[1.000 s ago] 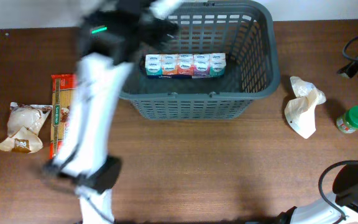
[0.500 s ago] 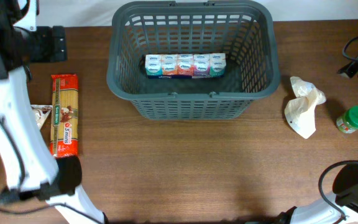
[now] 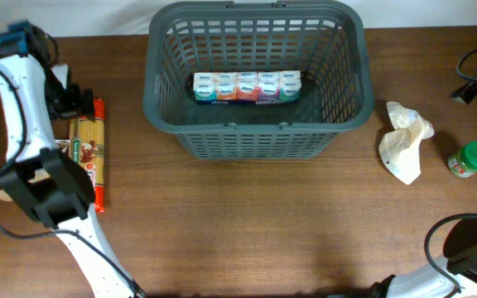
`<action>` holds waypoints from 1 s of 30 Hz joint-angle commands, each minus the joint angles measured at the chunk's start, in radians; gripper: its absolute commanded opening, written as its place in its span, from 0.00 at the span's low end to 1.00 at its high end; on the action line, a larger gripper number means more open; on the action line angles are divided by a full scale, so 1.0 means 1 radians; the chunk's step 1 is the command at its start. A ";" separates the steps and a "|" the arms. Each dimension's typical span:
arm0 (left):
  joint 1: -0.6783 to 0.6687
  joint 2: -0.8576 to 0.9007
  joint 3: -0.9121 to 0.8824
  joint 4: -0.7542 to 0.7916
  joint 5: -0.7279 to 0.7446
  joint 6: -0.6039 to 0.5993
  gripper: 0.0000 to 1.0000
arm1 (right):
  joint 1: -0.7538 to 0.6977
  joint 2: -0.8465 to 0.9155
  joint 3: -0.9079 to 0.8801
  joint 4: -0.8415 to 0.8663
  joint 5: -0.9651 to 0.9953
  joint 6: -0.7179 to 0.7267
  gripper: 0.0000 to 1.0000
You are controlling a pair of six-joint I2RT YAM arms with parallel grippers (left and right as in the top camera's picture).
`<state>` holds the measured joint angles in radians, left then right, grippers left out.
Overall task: Pack container
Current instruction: 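Grasp the red spaghetti package with the left gripper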
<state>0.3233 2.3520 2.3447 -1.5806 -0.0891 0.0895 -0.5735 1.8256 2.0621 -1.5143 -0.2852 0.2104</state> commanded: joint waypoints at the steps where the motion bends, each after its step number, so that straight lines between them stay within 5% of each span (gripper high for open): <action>1: 0.013 0.058 -0.071 0.039 0.010 0.020 0.99 | -0.003 -0.027 -0.003 0.000 0.009 0.008 0.99; 19: 0.029 0.169 -0.222 0.202 0.016 0.021 0.99 | -0.003 -0.027 -0.003 0.000 0.009 0.008 0.99; 23: 0.029 0.169 -0.241 0.219 0.185 0.130 1.00 | -0.003 -0.027 -0.003 0.000 0.009 0.008 0.99; 24: 0.029 0.169 -0.243 0.219 0.235 0.152 0.95 | -0.003 -0.027 -0.003 0.000 0.009 0.008 0.99; 25: 0.029 0.169 -0.243 0.216 0.276 0.161 0.74 | -0.003 -0.027 -0.003 0.000 0.009 0.008 0.99; 27: 0.029 0.169 -0.243 0.212 0.288 0.158 0.14 | -0.003 -0.027 -0.003 0.000 0.009 0.008 0.99; 28: 0.028 0.169 -0.243 0.208 0.286 0.158 0.02 | -0.003 -0.027 -0.003 0.000 0.009 0.008 0.99; 30: 0.028 0.169 -0.243 0.200 0.272 0.158 0.02 | -0.003 -0.027 -0.003 0.000 0.009 0.008 0.99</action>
<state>0.3653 2.4905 2.1353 -1.3857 0.0544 0.2035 -0.5735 1.8256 2.0621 -1.5143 -0.2852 0.2111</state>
